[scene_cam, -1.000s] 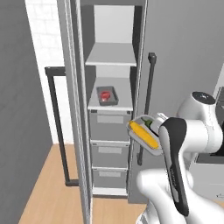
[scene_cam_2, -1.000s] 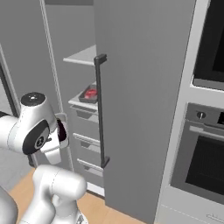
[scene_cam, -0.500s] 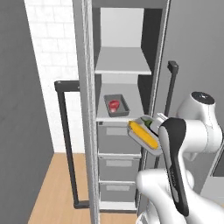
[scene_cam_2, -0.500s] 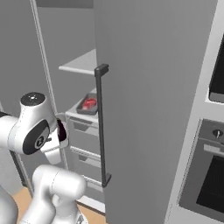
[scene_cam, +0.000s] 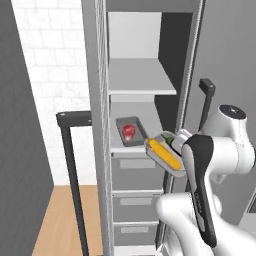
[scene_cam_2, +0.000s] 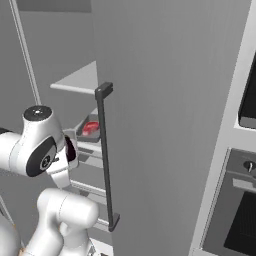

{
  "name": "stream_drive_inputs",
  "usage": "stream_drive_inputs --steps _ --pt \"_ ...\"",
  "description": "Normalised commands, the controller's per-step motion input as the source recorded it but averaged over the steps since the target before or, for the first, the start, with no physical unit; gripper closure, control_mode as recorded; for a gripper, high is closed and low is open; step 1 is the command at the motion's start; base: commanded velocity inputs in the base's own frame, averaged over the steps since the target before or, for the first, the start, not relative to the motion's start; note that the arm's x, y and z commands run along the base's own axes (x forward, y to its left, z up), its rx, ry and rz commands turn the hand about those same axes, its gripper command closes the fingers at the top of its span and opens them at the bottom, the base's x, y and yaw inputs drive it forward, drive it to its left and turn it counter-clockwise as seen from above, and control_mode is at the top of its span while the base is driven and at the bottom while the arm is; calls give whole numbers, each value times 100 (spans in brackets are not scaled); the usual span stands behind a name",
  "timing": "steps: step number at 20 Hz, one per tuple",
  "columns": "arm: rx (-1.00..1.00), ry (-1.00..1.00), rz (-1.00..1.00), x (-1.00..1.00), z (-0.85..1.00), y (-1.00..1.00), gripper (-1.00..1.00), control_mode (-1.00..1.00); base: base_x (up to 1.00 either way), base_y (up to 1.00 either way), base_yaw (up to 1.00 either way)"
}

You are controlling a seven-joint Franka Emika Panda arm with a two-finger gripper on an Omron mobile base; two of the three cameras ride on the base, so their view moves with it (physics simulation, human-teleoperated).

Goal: Take the meat container that has the steak and place it on the second highest rack of the freezer. Then take the vegetable container that has the corn and eggplant and place it on the highest rack of the freezer.

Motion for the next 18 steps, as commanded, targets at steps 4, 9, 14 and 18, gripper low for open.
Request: stream_drive_inputs --steps 4,9,14,18 --pt "0 -9 -8 -2 49 10 100 -100 12 21 -8" --pt "2 -17 -19 -15 100 10 100 -100 0 0 0" --pt "12 -14 -17 -2 100 0 100 -100 0 0 0" --pt "17 -13 -14 3 100 6 100 -100 0 0 0"
